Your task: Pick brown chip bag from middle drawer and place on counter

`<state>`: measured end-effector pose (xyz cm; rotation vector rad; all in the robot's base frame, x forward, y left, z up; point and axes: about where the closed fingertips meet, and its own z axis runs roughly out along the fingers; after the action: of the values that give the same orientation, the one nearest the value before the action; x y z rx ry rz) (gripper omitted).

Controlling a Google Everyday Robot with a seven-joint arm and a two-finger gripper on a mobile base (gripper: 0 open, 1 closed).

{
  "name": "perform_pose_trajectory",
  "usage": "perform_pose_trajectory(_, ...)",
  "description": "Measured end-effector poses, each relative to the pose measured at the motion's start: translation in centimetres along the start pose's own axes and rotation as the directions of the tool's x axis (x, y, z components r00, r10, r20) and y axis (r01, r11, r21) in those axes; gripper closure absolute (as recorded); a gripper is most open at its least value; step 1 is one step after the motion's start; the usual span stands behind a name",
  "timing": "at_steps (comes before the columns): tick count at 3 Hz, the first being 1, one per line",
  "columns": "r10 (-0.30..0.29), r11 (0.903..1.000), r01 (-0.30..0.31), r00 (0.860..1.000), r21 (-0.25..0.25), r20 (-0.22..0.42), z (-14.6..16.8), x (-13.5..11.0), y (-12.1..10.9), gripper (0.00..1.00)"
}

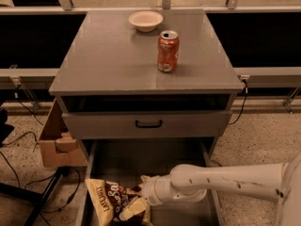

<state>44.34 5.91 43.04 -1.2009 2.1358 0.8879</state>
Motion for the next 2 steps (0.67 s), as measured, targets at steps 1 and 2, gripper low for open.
perform_pose_trajectory(1, -0.011, 0.9999, 0.011, 1.000, 0.010, -0.002, 1.8, 1.0, -1.1, 0.00)
perform_pose_trajectory(2, -0.017, 0.9998, 0.017, 1.000, 0.013, -0.002, 3.3, 1.8, -1.4, 0.18)
